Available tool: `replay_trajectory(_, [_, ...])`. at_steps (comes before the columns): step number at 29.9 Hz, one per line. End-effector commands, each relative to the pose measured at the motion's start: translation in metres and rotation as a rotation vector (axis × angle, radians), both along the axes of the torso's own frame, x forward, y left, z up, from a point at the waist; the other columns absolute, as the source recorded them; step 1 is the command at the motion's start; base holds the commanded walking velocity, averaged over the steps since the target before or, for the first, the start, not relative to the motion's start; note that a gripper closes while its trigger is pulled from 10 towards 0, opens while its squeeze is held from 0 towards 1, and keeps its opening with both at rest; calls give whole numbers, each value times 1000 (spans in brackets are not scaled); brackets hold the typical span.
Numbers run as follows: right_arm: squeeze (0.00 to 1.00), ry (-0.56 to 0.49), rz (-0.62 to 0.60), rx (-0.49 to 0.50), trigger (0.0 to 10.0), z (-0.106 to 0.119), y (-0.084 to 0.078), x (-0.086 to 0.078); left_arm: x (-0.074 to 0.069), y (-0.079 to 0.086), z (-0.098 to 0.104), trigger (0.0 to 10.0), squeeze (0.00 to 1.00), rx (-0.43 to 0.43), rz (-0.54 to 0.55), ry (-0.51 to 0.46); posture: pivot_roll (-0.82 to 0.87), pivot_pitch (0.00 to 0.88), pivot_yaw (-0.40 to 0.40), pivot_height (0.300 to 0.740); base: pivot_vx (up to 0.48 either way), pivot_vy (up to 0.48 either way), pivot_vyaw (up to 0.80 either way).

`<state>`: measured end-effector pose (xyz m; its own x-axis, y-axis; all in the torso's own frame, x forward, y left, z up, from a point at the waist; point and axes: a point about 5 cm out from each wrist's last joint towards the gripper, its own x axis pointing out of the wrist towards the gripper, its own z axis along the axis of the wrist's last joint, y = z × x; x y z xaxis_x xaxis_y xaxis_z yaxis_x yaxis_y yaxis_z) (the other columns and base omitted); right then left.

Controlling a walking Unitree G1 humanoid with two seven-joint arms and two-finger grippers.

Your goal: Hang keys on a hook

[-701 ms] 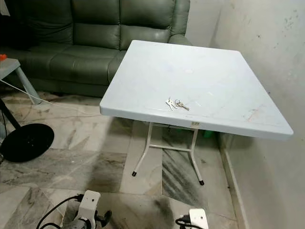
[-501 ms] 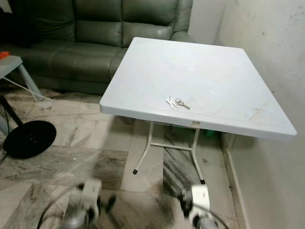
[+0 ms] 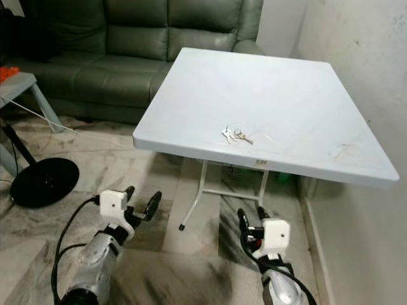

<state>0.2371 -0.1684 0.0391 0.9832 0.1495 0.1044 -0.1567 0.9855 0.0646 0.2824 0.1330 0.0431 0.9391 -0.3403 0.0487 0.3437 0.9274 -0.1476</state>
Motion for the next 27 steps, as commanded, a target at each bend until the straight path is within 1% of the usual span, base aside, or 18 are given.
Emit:
replay_trajectory(1, [0,-74,29,16,10000,20,6,3,2,-3,13,10000,0,-16,-27,-47,-10,9,-46,740,0,0,0])
replay_trajectory(4, [0,-144,40,36,10000,43,9,5,2,-4,34,10000,0,-50,-48,-112,-10,13,-49,740,0,0,0])
replay_trajectory(5, [0,-153,41,40,10000,48,9,5,2,-4,38,10000,0,-57,-52,-121,-10,13,-49,740,0,0,0])
replay_trajectory(6, [0,-166,32,54,10000,57,6,5,2,-2,48,10000,0,-70,-55,-136,-11,14,-51,740,0,0,0])
replay_trajectory(8, [0,-165,25,68,10000,61,2,6,3,-1,53,10000,0,-94,-46,-131,-11,16,-51,740,0,0,0])
replay_trajectory(9, [0,-159,20,64,10000,61,-1,6,5,1,55,10000,0,-107,-35,-121,-10,15,-55,740,0,0,0])
replay_trajectory(10, [0,-142,14,53,10000,60,-5,7,7,2,56,10000,0,-124,-17,-91,-9,15,-57,740,0,0,0])
replay_trajectory(11, [0,-142,14,53,10000,60,-5,7,7,2,56,10000,0,-124,-17,-91,-9,15,-57,740,0,0,0])
replay_trajectory(12, [0,-128,11,46,10000,60,-7,6,9,3,56,10000,0,-130,-1,-59,-8,13,-59,740,0,0,0])
replay_trajectory(14, [0,-123,13,42,10000,61,-8,6,11,3,57,10000,0,-140,13,-34,-8,13,-59,740,0,0,0])
replay_trajectory(16, [0,-118,27,41,10000,64,-8,6,12,3,57,10000,0,-105,15,-5,-10,11,-62,740,0,0,0])
replay_trajectory(18, [0,-107,56,10,10000,66,-6,6,12,2,56,10000,0,-74,36,44,-8,10,-63,740,0,0,0])
replay_trajectory(19, [1000,-95,75,5,10000,65,-5,5,12,2,57,10000,0,-52,43,58,-8,7,-63,740,0,0,0])
replay_trajectory(22, [1000,-94,92,17,10000,66,-5,5,11,2,59,10000,0,-43,28,59,-6,3,-65,740,0,0,0])
replay_trajectory(27, [1000,-80,86,0,10000,66,-7,6,11,4,63,10000,0,-18,17,53,-3,0,-67,740,0,0,0])
